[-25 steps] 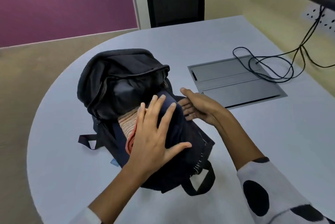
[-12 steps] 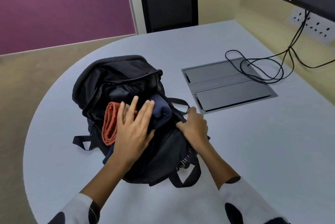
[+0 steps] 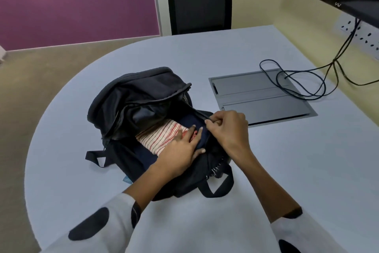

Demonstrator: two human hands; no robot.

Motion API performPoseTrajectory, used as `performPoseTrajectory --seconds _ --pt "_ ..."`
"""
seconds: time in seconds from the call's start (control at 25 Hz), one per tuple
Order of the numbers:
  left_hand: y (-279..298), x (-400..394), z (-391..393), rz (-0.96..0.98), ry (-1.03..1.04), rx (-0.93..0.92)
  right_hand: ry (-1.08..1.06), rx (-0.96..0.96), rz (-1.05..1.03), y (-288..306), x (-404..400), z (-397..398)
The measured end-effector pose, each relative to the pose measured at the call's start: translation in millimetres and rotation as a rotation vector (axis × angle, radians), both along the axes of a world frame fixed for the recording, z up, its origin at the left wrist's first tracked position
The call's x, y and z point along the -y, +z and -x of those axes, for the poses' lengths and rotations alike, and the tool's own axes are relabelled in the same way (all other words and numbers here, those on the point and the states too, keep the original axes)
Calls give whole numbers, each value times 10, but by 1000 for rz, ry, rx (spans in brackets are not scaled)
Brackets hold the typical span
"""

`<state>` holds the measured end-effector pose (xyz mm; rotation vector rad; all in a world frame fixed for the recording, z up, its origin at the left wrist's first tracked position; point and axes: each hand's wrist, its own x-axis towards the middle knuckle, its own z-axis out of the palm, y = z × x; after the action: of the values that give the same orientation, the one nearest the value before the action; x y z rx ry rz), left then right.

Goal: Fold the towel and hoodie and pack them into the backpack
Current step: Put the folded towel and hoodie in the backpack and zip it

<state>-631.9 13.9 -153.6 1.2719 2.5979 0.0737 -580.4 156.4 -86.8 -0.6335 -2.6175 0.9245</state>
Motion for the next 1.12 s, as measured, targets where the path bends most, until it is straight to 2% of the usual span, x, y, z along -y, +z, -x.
performPoseTrajectory --seconds 0.08,0.12,0.16,0.24,0.28,0.32,0.36,0.44,0.52,0.64,0.72,0.8,0.84,0.88,0.92,1.0,1.04,1.12 --pt "115 104 92 -99 -83 105 10 47 -96 -76 -92 -89" --pt "236 175 87 -169 -113 101 53 47 -237 -150 -120 -152" --pt "354 231 83 -280 -132 -14 143 40 -410 -237 -128 -217" --pt "516 333 101 -456 -217 -499 397 -33 -763 -428 -146 -345" --pt "593 384 124 -467 -193 -695 527 -41 -864 -499 -142 -407" --pt "663 432 158 -414 -127 -809 602 -41 -906 -547 -138 -461" --pt "694 492 221 -347 -30 -842 626 -23 -925 -560 -138 -492" --pt "725 625 342 -280 200 -726 586 50 -979 -530 -120 -522" --pt "727 751 405 -310 372 -559 559 146 -984 -504 -54 -551" --pt "637 875 380 -313 318 -456 688 192 -857 -514 80 -602" --pt "565 914 373 -362 240 -340 784 119 -525 -419 321 -581" --pt "564 964 425 -494 207 -213 761 85 24 -175 601 -505" --pt "601 1004 474 -585 240 -187 721 55 123 -77 693 -437" --pt "663 1046 529 -662 298 -188 688 77 38 -13 742 -369" --pt "735 1097 576 -703 356 -206 666 183 -178 15 747 -315" --pt "843 1188 642 -678 402 -250 592 597 -590 -31 678 -330" --pt "870 1220 644 -656 391 -255 577 757 -677 -70 651 -380" --pt "876 1253 612 -649 367 -236 651 850 -738 -204 663 -504"
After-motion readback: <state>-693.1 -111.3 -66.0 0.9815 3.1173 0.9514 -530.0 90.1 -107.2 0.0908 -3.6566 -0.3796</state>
